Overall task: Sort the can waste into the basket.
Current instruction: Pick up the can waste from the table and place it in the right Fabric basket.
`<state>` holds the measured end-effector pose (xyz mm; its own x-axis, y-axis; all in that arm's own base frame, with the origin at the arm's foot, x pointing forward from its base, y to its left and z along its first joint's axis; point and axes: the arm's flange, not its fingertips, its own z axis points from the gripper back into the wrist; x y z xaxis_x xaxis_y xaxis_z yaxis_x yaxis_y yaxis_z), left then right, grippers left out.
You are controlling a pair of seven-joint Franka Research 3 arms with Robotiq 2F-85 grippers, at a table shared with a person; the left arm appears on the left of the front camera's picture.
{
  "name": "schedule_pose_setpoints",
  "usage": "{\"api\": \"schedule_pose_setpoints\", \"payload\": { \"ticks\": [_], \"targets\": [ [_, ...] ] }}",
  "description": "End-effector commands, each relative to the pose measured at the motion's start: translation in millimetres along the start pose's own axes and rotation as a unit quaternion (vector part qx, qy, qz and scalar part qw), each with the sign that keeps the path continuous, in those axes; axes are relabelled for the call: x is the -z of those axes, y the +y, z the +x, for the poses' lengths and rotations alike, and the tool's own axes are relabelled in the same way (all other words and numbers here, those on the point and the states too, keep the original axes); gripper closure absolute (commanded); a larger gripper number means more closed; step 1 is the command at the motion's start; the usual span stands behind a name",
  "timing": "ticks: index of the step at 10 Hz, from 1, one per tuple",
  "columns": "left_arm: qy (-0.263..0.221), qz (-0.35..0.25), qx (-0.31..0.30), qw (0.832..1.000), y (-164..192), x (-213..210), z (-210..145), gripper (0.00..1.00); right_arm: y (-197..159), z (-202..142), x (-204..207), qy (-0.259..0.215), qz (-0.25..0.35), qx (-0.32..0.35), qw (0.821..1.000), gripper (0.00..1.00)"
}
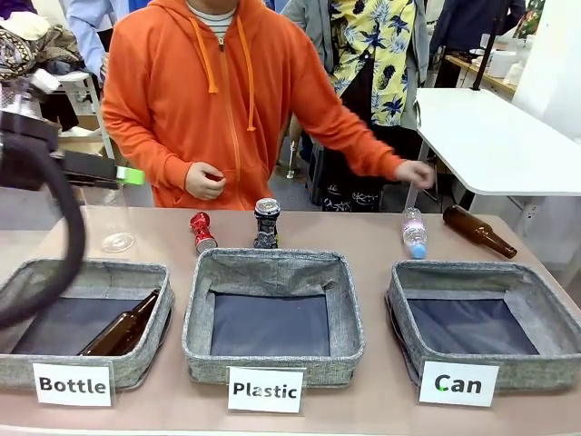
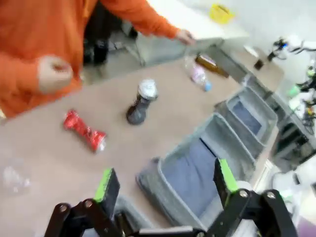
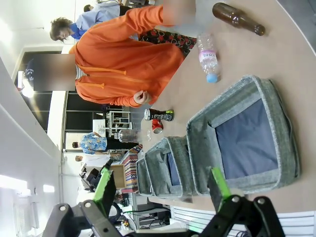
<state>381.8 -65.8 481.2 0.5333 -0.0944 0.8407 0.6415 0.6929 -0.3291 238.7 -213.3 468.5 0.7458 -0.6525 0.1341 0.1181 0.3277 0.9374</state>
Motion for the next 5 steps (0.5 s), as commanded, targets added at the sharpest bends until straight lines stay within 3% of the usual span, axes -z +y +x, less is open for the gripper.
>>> {"api": "schedule_pose_setpoints", "payload": {
  "ticks": [1,4,5],
  "targets": [
    [0.026,-0.015,-0.042,0.999,12.5,-23.8,2.1,0.0,1.4,3.5,-0.2,-0.006,0.014,-0.01,1.0,0.0],
    [0.026,-0.015,-0.042,0.999,12.5,-23.8,2.1,0.0,1.4,3.5,-0.2,-0.006,0.014,-0.01,1.0,0.0],
    [0.018,-0.005,-0.026,0.999,10.7,-6.8,-2.5,0.0,1.4,3.5,-0.2,-0.006,0.014,-0.01,1.0,0.0]
  ]
}}
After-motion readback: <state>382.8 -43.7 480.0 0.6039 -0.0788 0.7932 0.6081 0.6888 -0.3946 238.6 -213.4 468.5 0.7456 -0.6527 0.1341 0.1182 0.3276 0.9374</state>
